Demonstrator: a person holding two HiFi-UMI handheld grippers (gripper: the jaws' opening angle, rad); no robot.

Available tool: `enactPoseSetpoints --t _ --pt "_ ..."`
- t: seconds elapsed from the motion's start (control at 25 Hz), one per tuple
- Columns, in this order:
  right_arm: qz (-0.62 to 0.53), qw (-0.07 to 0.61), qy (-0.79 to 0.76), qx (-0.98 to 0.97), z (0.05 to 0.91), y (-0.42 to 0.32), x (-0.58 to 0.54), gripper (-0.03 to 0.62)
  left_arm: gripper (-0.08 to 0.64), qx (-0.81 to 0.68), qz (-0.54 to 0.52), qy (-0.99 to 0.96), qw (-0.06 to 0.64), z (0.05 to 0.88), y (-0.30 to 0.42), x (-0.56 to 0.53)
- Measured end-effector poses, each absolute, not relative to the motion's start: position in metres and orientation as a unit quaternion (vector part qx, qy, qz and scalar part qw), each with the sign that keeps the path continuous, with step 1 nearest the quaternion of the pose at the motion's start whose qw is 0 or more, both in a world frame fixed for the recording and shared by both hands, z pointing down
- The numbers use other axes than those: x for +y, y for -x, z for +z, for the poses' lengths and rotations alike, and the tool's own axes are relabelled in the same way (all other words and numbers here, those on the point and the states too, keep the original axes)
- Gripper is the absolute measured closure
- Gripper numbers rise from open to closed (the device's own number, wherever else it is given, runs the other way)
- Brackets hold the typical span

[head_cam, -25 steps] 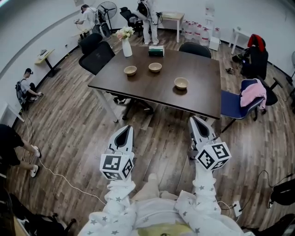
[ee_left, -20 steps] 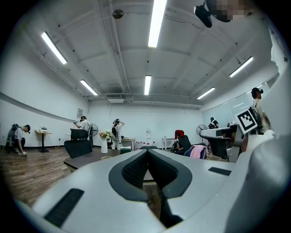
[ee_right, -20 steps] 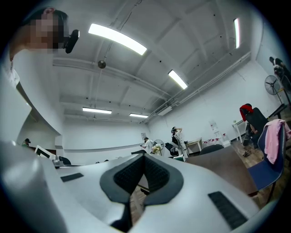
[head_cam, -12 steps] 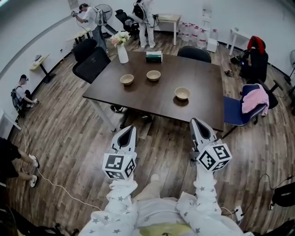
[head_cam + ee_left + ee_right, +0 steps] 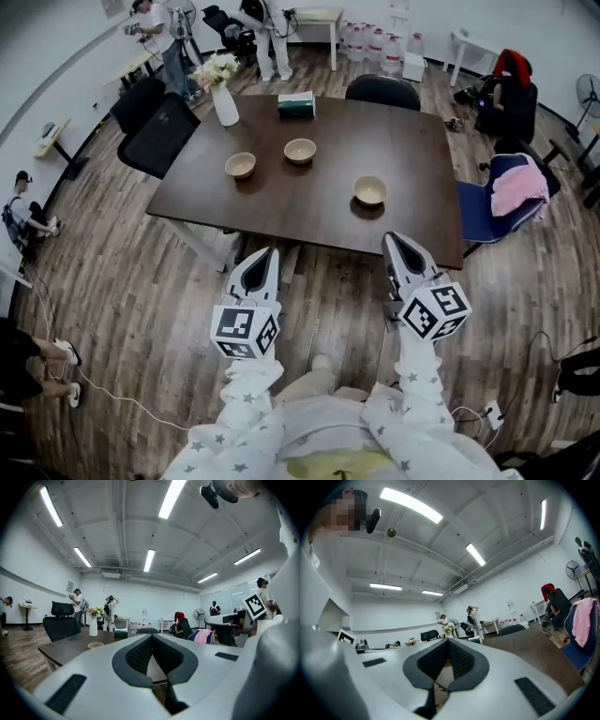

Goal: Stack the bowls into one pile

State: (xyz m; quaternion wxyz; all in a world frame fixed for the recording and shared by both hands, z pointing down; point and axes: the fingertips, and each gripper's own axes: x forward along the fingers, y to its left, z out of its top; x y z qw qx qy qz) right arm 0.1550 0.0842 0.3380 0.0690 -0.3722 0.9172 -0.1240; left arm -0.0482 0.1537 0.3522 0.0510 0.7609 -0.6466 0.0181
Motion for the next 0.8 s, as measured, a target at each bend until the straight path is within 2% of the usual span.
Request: enactPoseSetpoints --t 0.8 --pt "-0.147 0.039 0.368 0.917 0.371 -0.116 0.003 0.571 0.534 -0.644 0.020 -0.759 0.091 0.390 0.085 0.077"
